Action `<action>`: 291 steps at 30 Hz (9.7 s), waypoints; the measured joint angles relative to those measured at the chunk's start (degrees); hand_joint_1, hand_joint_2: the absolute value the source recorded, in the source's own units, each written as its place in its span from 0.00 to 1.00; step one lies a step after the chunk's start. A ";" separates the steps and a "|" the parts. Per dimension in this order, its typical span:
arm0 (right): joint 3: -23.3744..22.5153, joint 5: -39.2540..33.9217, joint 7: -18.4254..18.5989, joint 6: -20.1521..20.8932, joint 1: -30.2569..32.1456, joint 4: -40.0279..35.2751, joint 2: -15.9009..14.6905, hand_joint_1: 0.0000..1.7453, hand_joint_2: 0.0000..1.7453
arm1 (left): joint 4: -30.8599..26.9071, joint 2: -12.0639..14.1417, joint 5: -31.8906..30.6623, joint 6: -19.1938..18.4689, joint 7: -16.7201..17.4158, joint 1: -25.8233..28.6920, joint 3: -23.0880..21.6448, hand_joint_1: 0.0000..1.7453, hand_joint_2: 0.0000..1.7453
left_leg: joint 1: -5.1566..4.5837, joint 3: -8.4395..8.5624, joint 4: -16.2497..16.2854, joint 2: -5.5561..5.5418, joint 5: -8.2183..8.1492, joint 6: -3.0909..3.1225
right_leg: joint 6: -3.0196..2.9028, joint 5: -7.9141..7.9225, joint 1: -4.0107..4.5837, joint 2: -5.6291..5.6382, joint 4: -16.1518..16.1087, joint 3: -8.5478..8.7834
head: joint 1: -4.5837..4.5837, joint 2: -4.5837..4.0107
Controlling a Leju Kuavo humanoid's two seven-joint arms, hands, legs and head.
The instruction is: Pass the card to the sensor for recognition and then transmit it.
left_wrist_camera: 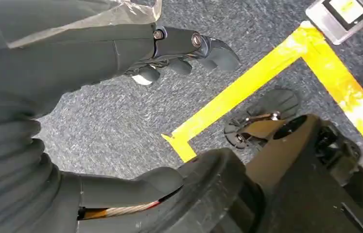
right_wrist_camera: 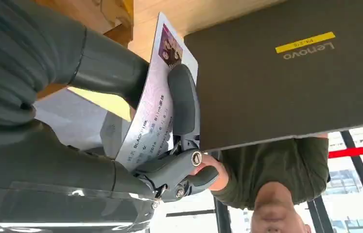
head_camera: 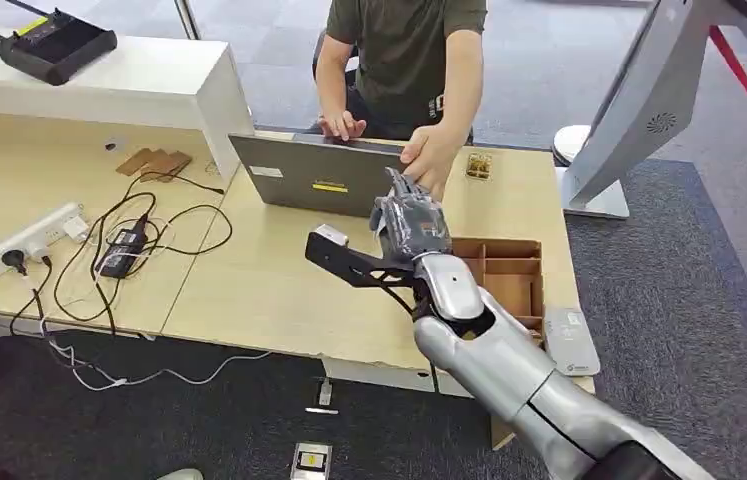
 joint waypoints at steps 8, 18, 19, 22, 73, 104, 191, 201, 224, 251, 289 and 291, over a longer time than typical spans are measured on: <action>1.40 4.97 4.62 -0.11 -0.84 3.46 1.03 1.00 1.00 | 0.04 0.26 0.07 0.26 0.20 0.26 0.00 0.00 1.00 | 0.00 0.00 0.00 0.00 0.00 0.00 | 0.00 0.00 0.00 0.00 0.00 -0.01 | 0.00 0.00; -4.26 22.33 8.31 2.05 1.30 4.88 1.25 1.00 1.00 | 0.04 0.28 0.00 0.44 0.87 0.27 0.00 0.00 1.00 | 0.00 0.00 0.01 0.00 0.00 0.00 | 0.00 0.00 0.00 0.00 -0.01 -0.03 | -0.02 0.00; -5.37 23.97 8.33 2.42 1.76 4.83 1.33 1.00 1.00 | 0.04 0.28 0.09 0.42 0.87 0.27 0.02 0.00 1.00 | 0.00 0.00 0.01 0.00 0.00 0.00 | 0.00 0.00 0.00 0.00 0.00 -0.02 | 0.00 0.00; -8.93 27.82 8.33 2.84 3.29 3.98 1.62 1.00 1.00 | 0.15 0.28 0.13 0.42 0.89 0.27 0.02 0.00 1.00 | 0.00 0.00 0.01 0.00 0.00 0.00 | 0.00 0.00 0.00 0.01 0.00 -0.03 | -0.02 0.00; -23.28 33.75 8.33 7.69 11.20 -5.99 2.67 0.47 1.00 | 0.20 0.22 -0.07 0.11 1.75 -0.46 0.00 0.00 1.00 | 0.00 -0.01 0.01 0.01 0.00 0.00 | 0.00 0.00 0.00 0.02 -0.01 -0.05 | 0.00 0.00; -22.60 24.18 8.33 -4.76 14.17 -17.50 -0.56 0.00 1.00 | 0.20 0.22 0.61 0.87 0.26 0.95 0.11 0.00 1.00 | -0.01 -0.03 0.03 0.03 0.00 0.00 | 0.00 0.00 -0.02 0.02 -0.04 -0.10 | 0.02 0.00; -8.52 10.45 1.11 -4.59 29.75 -25.59 -31.06 0.00 1.00 | 0.63 2.16 4.20 5.81 -4.61 4.83 3.04 0.00 1.00 | -0.02 -0.04 0.01 0.01 -0.02 0.01 | 0.02 0.02 -0.02 0.05 -0.07 -0.06 | 0.00 0.00; -8.59 11.67 2.93 -4.92 28.70 -21.97 -30.71 0.00 1.00 | 0.63 2.16 4.52 5.88 -4.26 4.80 3.04 0.00 1.00 | -0.02 -0.04 0.01 0.02 -0.02 0.01 | 0.02 0.02 -0.02 0.05 -0.07 -0.06 | 0.00 0.00; -9.18 10.97 2.93 -4.85 28.28 -19.30 -29.68 0.00 1.00 | 0.63 2.19 4.55 5.90 -3.78 4.37 3.02 0.00 1.00 | -0.02 -0.04 0.01 0.02 -0.02 0.01 | 0.02 0.02 -0.02 0.05 -0.07 -0.06 | 0.00 0.00; -9.92 9.05 3.08 -2.10 27.59 -17.72 -28.26 0.99 1.00 | 0.63 2.19 4.55 5.81 -3.76 4.39 3.02 0.00 1.00 | -0.01 -0.02 0.01 0.02 -0.02 0.01 | 0.02 0.02 -0.02 0.05 -0.07 -0.04 | -0.02 0.00; -13.16 19.74 8.22 -6.82 29.50 -28.87 -29.46 1.00 1.00 | 0.63 2.14 5.11 6.36 -4.37 4.97 3.02 0.00 1.00 | -0.02 -0.01 0.02 0.02 -0.02 0.02 | 0.03 0.03 -0.03 0.05 -0.08 -0.05 | 0.00 0.00; -13.97 20.28 8.22 -7.39 30.22 -29.75 -29.38 1.00 1.00 | 0.63 2.08 5.05 6.36 -4.37 4.92 3.02 0.00 1.00 | -0.02 -0.01 0.02 0.02 -0.02 0.02 | 0.03 0.03 -0.03 0.05 -0.08 -0.05 | 0.00 0.00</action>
